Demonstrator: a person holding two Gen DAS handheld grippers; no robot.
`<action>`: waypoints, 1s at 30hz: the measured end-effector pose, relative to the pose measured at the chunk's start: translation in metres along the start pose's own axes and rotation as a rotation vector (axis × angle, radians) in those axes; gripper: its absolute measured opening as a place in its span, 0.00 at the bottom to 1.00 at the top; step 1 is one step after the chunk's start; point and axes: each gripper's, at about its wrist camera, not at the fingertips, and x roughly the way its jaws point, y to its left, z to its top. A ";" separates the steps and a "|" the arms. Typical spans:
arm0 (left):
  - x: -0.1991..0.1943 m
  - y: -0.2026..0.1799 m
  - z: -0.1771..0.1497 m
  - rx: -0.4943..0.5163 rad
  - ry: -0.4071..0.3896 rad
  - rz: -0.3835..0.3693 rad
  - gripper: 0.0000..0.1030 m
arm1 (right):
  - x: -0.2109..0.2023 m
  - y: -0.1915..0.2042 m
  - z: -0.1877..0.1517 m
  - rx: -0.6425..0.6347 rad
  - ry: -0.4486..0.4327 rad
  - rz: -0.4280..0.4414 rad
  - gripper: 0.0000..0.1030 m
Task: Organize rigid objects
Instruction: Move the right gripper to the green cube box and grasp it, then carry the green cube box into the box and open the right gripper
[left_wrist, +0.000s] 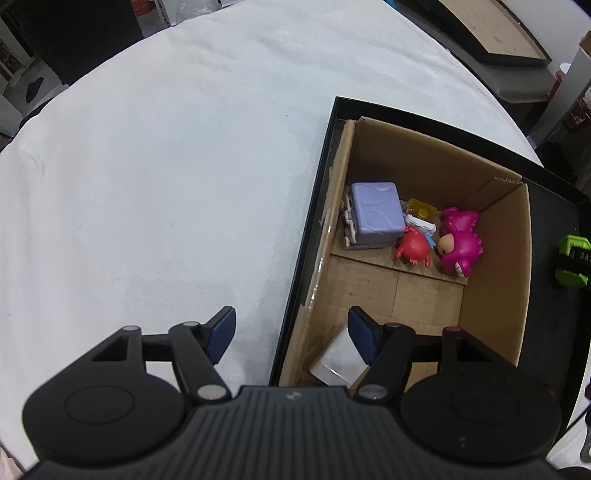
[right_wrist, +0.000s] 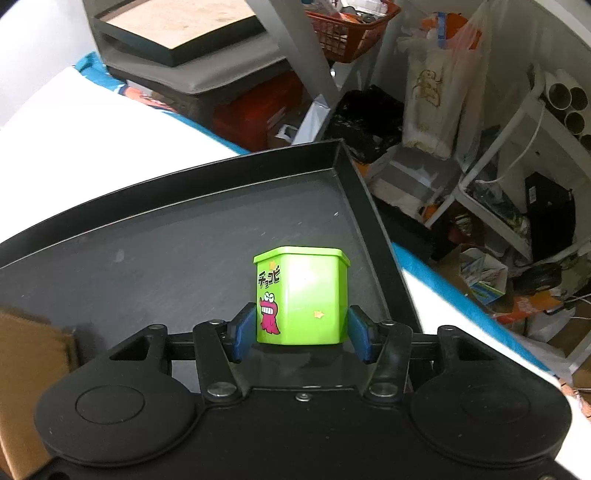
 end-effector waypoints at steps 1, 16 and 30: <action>-0.001 0.001 -0.001 -0.005 -0.001 -0.001 0.64 | -0.002 0.000 -0.001 0.005 0.000 0.009 0.49; -0.004 0.013 -0.008 -0.004 -0.039 -0.025 0.64 | -0.063 0.020 -0.013 -0.042 -0.017 0.176 0.49; 0.007 0.020 -0.008 0.003 -0.023 -0.126 0.40 | -0.116 0.064 -0.015 -0.128 -0.039 0.306 0.50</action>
